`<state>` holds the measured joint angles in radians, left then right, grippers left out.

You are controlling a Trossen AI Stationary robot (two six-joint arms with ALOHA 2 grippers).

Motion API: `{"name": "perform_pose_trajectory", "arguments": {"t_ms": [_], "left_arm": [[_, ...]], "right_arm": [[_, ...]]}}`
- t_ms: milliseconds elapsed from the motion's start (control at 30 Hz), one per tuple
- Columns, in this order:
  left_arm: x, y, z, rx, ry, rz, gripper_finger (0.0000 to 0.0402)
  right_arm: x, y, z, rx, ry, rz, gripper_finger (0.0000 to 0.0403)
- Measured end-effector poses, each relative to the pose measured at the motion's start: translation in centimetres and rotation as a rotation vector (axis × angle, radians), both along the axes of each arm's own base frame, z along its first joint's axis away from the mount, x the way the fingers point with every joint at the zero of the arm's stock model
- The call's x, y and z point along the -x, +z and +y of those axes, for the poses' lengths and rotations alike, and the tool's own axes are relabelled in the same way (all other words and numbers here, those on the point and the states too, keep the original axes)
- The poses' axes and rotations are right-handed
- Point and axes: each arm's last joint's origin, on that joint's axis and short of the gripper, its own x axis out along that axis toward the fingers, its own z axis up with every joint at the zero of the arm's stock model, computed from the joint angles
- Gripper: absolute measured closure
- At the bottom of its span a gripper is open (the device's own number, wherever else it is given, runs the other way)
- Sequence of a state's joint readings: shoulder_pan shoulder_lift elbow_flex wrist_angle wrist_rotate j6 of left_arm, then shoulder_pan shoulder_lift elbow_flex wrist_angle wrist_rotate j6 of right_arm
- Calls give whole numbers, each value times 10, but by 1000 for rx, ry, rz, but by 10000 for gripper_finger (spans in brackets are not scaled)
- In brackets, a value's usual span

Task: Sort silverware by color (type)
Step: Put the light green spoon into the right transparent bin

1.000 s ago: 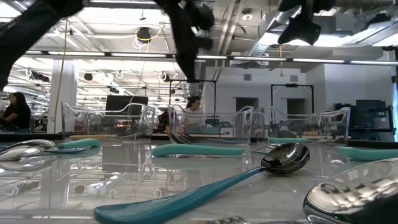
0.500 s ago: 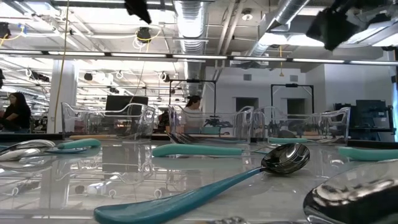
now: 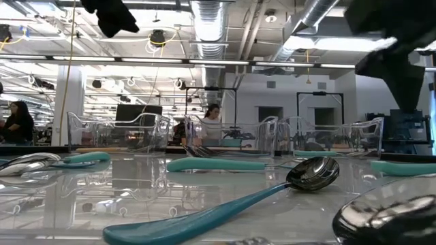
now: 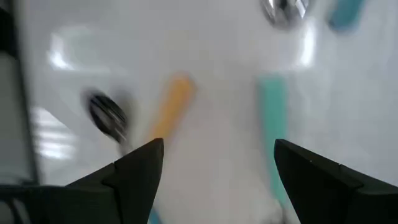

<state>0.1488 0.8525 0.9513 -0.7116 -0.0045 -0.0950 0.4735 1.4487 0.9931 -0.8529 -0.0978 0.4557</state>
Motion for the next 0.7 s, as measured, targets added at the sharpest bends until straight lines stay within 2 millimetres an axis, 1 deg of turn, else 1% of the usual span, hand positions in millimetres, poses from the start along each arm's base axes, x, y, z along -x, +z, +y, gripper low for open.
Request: {"name": "perform_pose_trajectory", "arguments": {"t_ms": [67, 167, 300, 433, 567, 700], "left_arm": [[-3, -3, -2, 14, 0, -20, 301], [-10, -5, -3, 16, -13, -31, 301], [-21, -6, -6, 20, -28, -55, 301], [-28, -8, -7, 28, -36, -55, 301], [-31, -9, -8, 43, -22, -54, 301], [-32, -10, -7, 52, 16, -49, 301]], "right_arm": [[4, -3, -3, 62, 28, 35, 76], [11, -13, -8, 105, 50, 56, 76], [19, -34, -17, 90, 24, 67, 76], [28, -49, -25, 144, -33, 108, 79], [32, -59, -26, 172, -27, 102, 89], [33, -69, -25, 162, -27, 46, 103]]}}
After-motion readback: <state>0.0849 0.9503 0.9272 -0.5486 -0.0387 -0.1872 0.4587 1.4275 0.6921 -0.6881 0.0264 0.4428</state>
